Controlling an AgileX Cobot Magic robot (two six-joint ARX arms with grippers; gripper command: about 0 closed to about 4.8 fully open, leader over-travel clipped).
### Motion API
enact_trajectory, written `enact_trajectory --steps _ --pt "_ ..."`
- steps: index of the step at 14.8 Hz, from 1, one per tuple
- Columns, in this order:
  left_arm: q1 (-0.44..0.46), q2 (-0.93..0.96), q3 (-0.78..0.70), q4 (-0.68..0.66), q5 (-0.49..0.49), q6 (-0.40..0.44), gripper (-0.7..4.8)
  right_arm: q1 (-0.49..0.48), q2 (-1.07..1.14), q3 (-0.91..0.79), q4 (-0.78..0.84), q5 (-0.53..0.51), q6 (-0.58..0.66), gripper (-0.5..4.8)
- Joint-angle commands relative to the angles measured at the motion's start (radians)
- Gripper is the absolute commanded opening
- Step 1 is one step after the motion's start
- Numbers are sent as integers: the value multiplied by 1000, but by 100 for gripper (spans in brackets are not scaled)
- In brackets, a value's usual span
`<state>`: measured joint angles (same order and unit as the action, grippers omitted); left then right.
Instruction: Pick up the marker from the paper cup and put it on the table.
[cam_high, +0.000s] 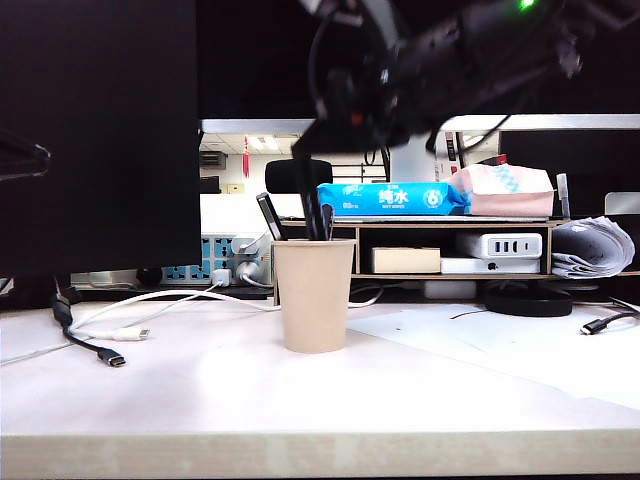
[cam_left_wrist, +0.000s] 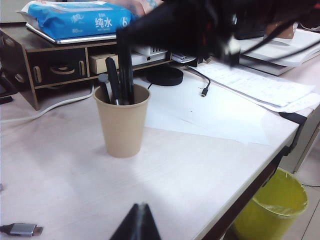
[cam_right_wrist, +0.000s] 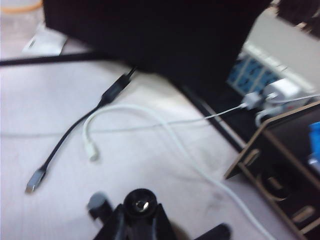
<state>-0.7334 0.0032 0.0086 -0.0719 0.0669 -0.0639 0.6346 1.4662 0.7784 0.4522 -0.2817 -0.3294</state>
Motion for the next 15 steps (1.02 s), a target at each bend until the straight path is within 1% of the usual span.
enact_trajectory --steps 1,4,5,7,8,9,10,12,13,14,15 --pt "0 0 0 6 0 4 -6 -5 -65 14 32 3 23 40" --pt "0 0 0 6 0 4 -6 -5 -130 14 32 4 36 40" --pt "0 0 0 5 0 4 -6 -5 -181 14 31 28 61 40" --pt "0 0 0 6 0 4 -6 -8 -236 14 31 97 71 40" --pt "0 0 0 6 0 4 -6 -29 -265 14 28 138 142 40" --pt "0 0 0 5 0 4 -6 -72 -288 14 23 150 259 40" --pt "0 0 0 5 0 4 -6 -124 -300 14 20 150 370 40" --pt "0 0 0 5 0 4 -6 -223 -299 13 -5 145 544 40" --pt "0 0 0 5 0 4 -6 -319 -289 13 -63 74 673 39" --pt "0 0 0 5 0 4 -6 -397 -259 12 -91 -34 782 39" --pt "0 0 0 5 0 4 -6 -440 -229 11 -97 -117 833 39"
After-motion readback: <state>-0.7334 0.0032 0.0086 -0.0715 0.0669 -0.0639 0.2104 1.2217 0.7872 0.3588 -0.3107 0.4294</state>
